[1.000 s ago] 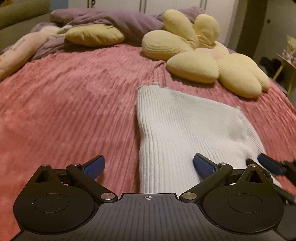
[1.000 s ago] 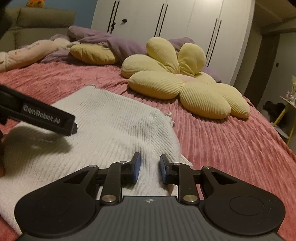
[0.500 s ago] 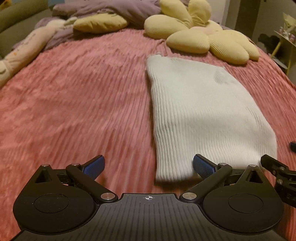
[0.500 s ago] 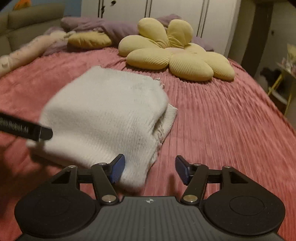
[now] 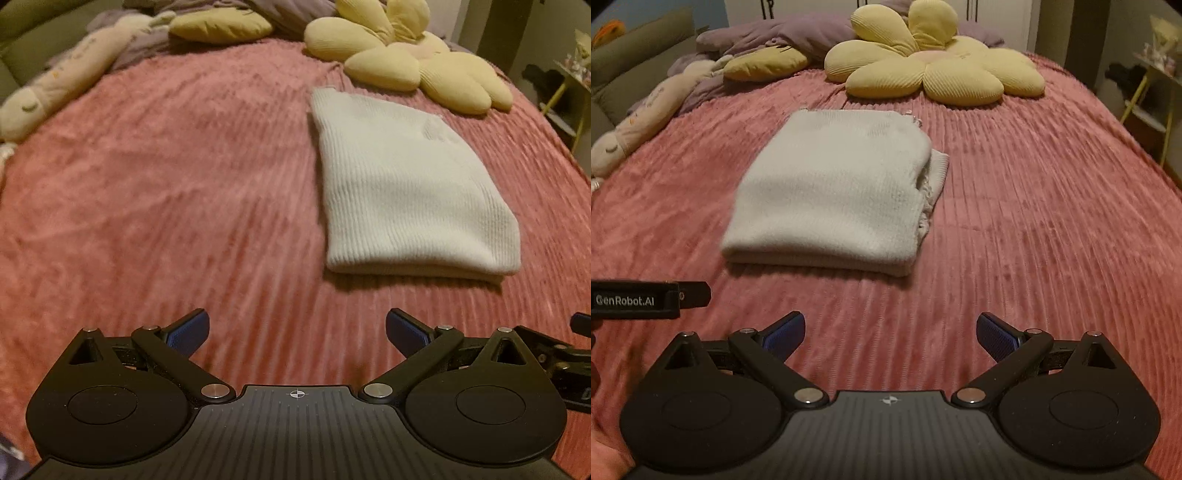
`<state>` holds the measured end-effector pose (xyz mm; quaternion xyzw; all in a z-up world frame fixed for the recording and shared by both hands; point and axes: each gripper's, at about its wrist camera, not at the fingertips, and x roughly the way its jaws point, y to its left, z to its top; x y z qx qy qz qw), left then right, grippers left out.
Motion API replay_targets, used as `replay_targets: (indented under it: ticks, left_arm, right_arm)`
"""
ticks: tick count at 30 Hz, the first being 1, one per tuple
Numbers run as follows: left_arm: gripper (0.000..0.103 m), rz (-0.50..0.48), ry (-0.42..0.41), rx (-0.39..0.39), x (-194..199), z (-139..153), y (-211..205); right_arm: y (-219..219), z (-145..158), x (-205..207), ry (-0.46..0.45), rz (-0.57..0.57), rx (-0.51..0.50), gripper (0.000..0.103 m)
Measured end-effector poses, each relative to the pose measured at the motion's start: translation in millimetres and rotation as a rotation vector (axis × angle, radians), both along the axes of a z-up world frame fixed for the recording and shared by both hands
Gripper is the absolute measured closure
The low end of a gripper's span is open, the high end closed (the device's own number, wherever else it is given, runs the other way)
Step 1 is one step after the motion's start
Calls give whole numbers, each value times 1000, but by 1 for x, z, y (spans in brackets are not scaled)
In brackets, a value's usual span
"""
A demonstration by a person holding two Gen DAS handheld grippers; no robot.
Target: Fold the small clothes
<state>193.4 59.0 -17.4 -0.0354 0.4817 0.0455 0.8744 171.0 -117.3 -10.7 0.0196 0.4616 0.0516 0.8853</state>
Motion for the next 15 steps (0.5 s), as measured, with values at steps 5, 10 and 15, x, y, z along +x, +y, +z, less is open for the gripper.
replay_targets:
  ticks: [5,10,15]
  left_arm:
    - [0,-47,121,-34,10,6,-2]
    - [0,-48,99,36,3,9,-7]
    - [0,-63,75,68,-1,15,-11]
  right_arm:
    - [5,14,6,67,-5,-1,4]
    - [13,25,6,59,-4,-63,4]
    - [18,31,7,54,-7,-105,4]
